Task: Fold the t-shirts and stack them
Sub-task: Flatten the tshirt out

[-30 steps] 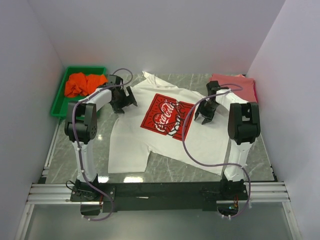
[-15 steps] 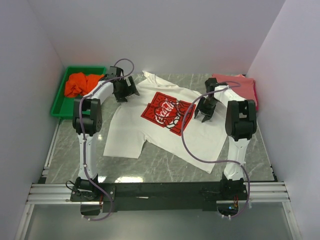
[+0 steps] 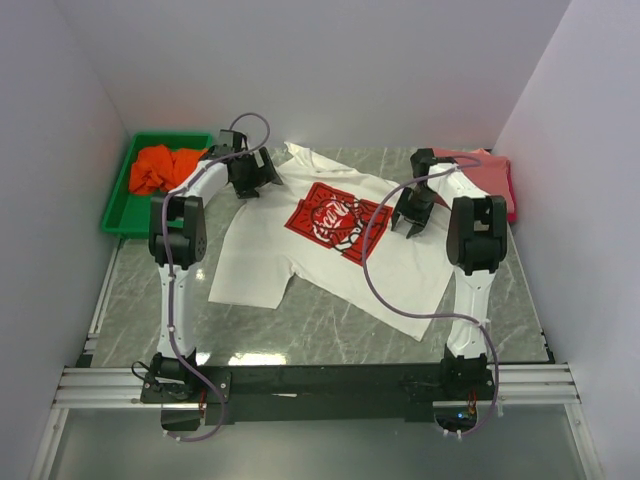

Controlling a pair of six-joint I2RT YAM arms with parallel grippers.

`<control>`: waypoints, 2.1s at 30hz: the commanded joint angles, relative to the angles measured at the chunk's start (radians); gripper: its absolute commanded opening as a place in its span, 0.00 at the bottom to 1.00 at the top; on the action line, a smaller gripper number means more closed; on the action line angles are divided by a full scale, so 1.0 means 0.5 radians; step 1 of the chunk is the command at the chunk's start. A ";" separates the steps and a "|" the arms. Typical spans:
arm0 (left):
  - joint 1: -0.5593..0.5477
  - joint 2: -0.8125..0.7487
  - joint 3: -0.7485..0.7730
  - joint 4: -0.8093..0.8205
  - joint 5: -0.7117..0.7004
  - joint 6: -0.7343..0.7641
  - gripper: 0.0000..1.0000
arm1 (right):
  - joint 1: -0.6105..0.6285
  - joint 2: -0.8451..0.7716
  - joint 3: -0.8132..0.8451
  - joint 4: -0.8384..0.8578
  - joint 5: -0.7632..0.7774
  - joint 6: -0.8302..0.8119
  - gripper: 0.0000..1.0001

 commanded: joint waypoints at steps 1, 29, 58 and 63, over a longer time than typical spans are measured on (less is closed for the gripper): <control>0.012 0.069 0.123 0.031 0.028 0.067 0.97 | -0.033 0.110 0.123 0.018 0.104 -0.053 0.56; 0.012 -2.072 -2.030 -0.429 -1.214 -0.515 0.83 | -0.024 -0.366 -0.011 0.220 -0.240 -0.121 0.56; 0.012 -2.014 -2.491 -0.273 -1.018 -0.749 0.52 | -0.012 -0.614 -0.364 0.318 -0.255 -0.130 0.56; 0.012 -1.959 -2.503 -0.246 -1.021 -0.752 0.51 | -0.009 -0.654 -0.435 0.346 -0.249 -0.124 0.56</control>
